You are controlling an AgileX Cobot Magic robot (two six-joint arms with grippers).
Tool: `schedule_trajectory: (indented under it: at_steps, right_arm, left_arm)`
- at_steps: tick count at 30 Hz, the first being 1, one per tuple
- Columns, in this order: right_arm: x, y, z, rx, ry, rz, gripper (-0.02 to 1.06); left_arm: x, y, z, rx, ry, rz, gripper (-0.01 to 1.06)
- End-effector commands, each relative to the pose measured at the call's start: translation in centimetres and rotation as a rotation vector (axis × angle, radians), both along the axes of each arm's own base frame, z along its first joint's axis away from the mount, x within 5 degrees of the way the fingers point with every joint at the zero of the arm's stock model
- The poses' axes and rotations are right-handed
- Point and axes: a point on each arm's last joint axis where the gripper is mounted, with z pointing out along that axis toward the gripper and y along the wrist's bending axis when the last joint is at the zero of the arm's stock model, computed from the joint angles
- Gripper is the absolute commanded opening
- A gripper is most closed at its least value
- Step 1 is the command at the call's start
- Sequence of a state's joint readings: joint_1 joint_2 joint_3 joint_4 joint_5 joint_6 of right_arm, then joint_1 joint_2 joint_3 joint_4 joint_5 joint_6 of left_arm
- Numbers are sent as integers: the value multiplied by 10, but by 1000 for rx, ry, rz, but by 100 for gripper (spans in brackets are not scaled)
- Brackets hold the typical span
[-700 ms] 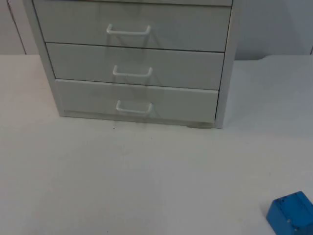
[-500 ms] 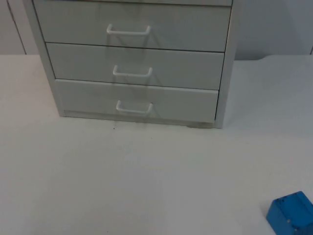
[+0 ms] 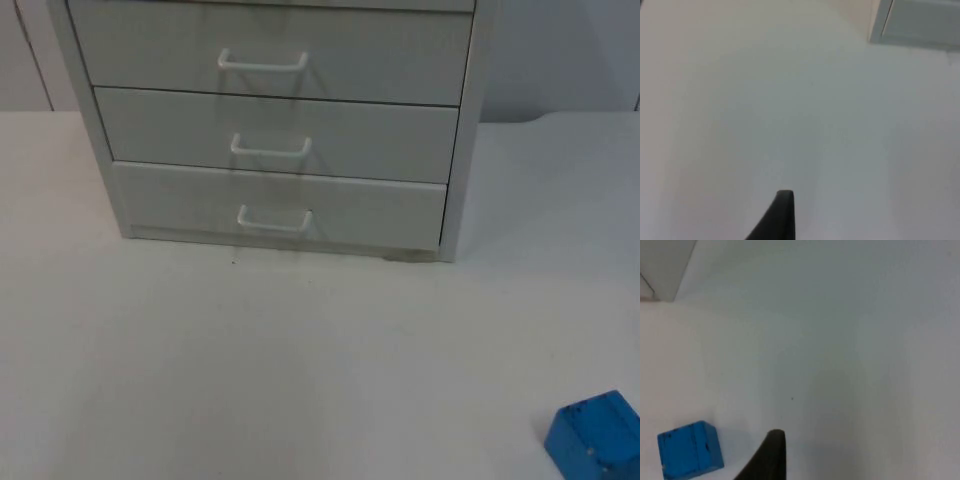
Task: Open the drawer with the left hand, place the block into the drawer with the right hand, then close the drawer with the left hand.
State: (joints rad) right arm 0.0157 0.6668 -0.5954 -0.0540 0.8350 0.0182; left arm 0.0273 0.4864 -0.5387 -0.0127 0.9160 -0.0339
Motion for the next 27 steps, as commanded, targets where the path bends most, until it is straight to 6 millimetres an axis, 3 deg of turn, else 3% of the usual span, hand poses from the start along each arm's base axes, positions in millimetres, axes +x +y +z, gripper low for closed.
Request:
schedule_trajectory:
  at_steps: [1,7,17,22,24,27]
  right_arm:
    - [9,0,-3,-3,20,1,104]
    - [26,0,-17,-2,132,1,104]
    - [28,0,-18,-1,137,1,104]
    - [28,0,-18,3,137,1,104]
    - [28,0,-18,3,137,1,104]
    - [28,0,-18,4,136,1,104]
  left_arm:
    - [9,-2,-1,-20,17,-7,104]
    - [28,-8,-10,-60,103,-72,104]
    - [42,-18,-16,-127,162,-184,93]
    - [60,-26,-7,-154,210,-303,77]
    - [63,-27,-5,-163,216,-312,77]
    - [83,-38,2,-170,252,-413,77]
